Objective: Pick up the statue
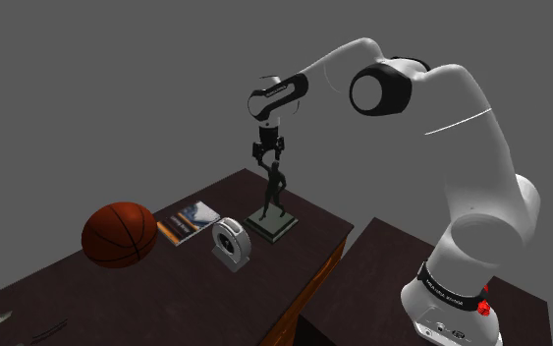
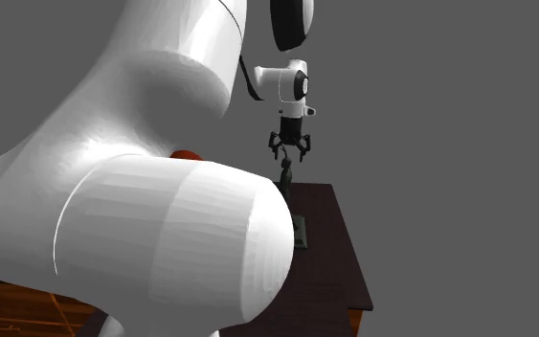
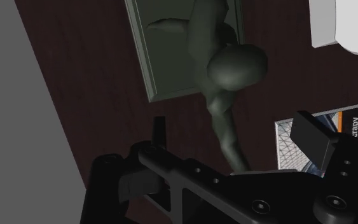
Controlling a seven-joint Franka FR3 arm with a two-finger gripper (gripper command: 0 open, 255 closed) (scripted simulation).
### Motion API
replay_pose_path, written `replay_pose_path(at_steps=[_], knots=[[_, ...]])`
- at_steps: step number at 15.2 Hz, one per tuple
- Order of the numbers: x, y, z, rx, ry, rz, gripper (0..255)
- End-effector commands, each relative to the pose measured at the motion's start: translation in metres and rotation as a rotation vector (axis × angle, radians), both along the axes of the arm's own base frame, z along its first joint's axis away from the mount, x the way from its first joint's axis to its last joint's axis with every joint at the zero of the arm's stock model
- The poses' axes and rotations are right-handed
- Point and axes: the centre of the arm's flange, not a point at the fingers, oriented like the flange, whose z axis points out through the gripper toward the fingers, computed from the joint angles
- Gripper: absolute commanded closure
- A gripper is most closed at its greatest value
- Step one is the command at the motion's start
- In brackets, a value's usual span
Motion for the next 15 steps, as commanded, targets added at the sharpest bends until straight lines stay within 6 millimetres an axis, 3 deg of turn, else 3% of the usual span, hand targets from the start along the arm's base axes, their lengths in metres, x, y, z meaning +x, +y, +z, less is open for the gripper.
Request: replay_pose_path(at_steps=[1, 4, 6, 7, 15], knots=[[0.001, 0.0, -0.011, 0.0, 0.0, 0.0, 0], [0.001, 0.0, -0.03, 0.0, 0.0, 0.0, 0], [0.001, 0.0, -0.03, 0.0, 0.0, 0.0, 0], [0.001, 0.0, -0.03, 0.0, 0.0, 0.0, 255], [0.0, -0.002, -0.031, 0.0, 0.0, 0.0, 255]])
